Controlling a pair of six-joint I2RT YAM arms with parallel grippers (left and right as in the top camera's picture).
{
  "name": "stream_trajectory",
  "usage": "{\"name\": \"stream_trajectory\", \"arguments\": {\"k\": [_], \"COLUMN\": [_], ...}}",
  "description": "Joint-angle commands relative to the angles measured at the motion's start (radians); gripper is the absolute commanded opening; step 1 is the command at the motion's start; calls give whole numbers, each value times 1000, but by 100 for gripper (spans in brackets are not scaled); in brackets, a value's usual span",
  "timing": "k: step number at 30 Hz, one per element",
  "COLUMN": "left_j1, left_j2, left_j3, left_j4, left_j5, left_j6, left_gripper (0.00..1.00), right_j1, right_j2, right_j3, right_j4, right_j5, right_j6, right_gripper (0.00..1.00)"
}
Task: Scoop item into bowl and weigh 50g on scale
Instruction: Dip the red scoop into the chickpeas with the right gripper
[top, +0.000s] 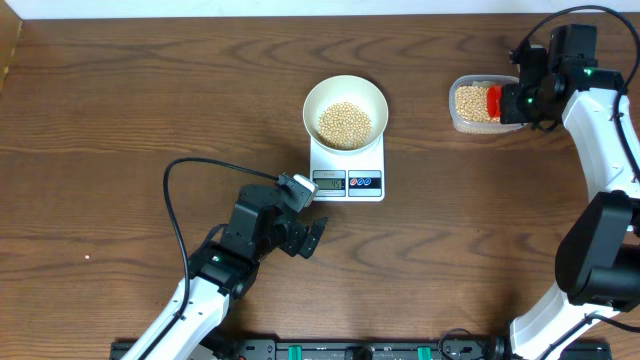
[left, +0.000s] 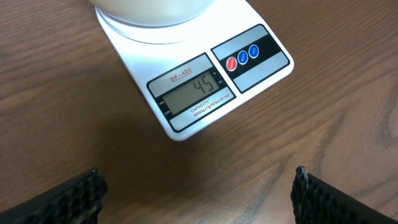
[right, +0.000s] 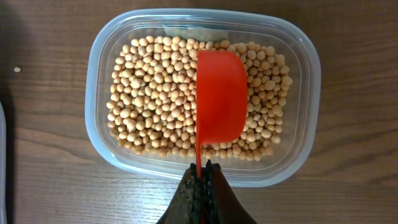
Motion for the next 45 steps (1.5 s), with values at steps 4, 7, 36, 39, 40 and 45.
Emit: {"name": "stream_trajectory", "arguments": {"k": [4,7,36,39,40,45], "left_j1": [1,1,1,1,1,1], "left_j2": [6,6,6,6,6,6], "left_j3": [2,2,2,2,2,2], "left_j4": [1,1,1,1,1,1], "left_j5": [-13,-13,-13,-13,-13,-13], "left_j6": [-13,-13,-13,-13,-13,-13], "left_gripper": [97,97,97,97,97,97], "right_j1": [6,14,-18,-26,-32,-67], "right_j2": [21,21,21,21,21,16], "right_j3": [16,16,16,16,16,16], "right_j4": [-2,-2,51,43,39,11], "right_j5": [-55,-57,-284,-286,-291,-315], "right_j6": [15,15,38,38,38,38], "right_gripper": [1,1,1,1,1,1]}}
